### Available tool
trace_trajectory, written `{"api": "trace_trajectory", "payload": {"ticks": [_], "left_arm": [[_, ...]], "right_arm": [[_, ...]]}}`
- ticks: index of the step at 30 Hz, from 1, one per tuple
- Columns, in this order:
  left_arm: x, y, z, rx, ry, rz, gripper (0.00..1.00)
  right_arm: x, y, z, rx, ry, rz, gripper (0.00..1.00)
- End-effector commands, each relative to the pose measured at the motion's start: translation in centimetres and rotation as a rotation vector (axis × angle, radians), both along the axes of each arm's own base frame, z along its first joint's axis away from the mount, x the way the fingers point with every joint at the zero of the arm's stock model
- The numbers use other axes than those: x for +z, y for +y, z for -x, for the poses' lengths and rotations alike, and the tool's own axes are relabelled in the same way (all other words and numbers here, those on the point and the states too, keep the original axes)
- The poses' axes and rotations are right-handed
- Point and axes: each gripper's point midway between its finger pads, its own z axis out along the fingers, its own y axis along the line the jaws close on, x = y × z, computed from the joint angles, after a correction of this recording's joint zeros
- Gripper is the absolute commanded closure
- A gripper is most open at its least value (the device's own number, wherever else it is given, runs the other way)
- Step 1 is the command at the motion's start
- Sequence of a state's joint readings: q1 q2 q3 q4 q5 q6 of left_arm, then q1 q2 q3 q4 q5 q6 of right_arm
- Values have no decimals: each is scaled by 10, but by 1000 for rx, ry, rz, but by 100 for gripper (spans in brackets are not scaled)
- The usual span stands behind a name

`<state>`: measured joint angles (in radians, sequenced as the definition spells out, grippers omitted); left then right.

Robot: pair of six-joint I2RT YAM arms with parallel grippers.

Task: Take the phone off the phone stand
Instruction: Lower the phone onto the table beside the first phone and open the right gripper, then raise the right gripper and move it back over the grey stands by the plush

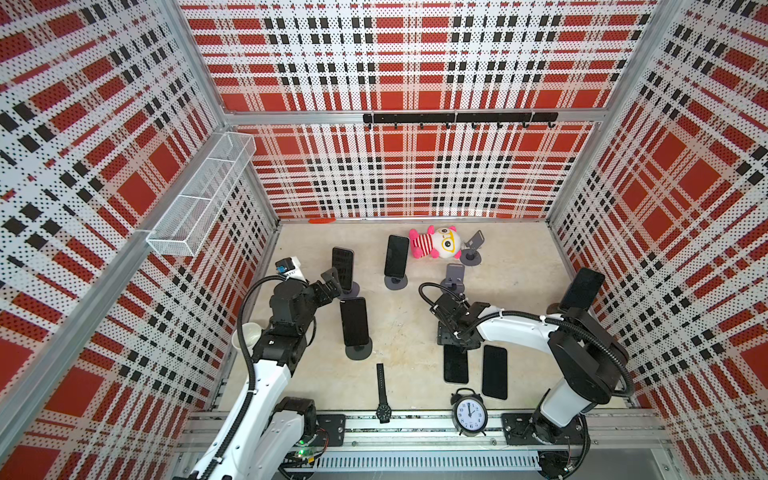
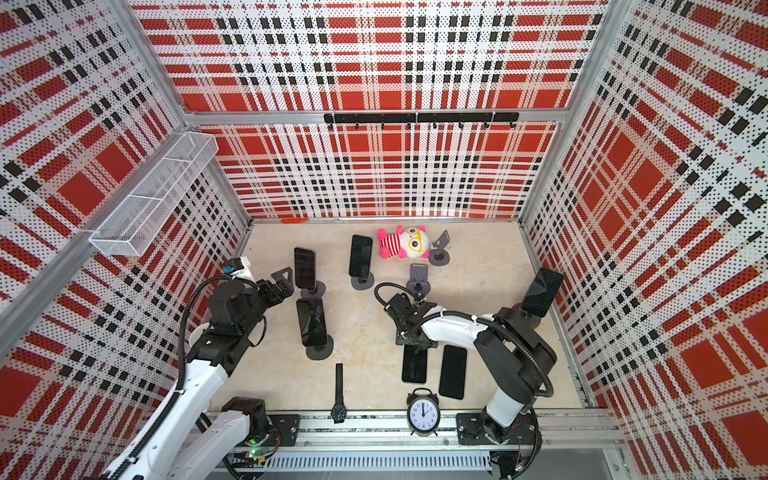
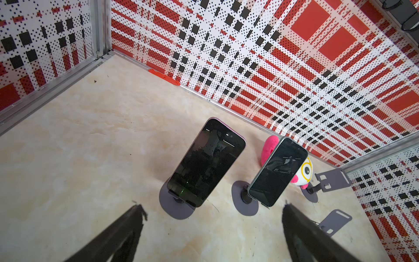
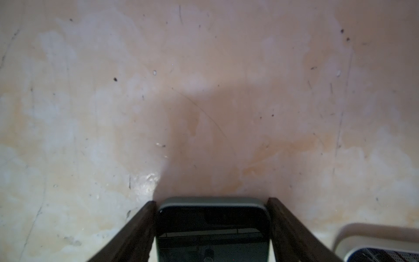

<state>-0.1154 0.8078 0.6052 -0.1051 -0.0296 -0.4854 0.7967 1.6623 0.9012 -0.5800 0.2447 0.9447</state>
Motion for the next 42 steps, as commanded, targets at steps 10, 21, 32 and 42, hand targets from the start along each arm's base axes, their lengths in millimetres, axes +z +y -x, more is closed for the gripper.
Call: {"api": "trace_trajectory", "payload": {"ticks": [10,21,32,42], "left_arm": [[18,1,2,-1,-36,-33,2],[13,9,1,29,-32,-52,2],[4,16,3,46,-15,-43,2],[4,21,5,62,-22,-30,2]], "right_arm": [[21,-10,-4,-50,-67,9,11],[112,1,-47,-28,-347,-74,9],[170,-19,-112,77,-566,-298,10],[150,-22,-147,204,-588,-248,9]]}}
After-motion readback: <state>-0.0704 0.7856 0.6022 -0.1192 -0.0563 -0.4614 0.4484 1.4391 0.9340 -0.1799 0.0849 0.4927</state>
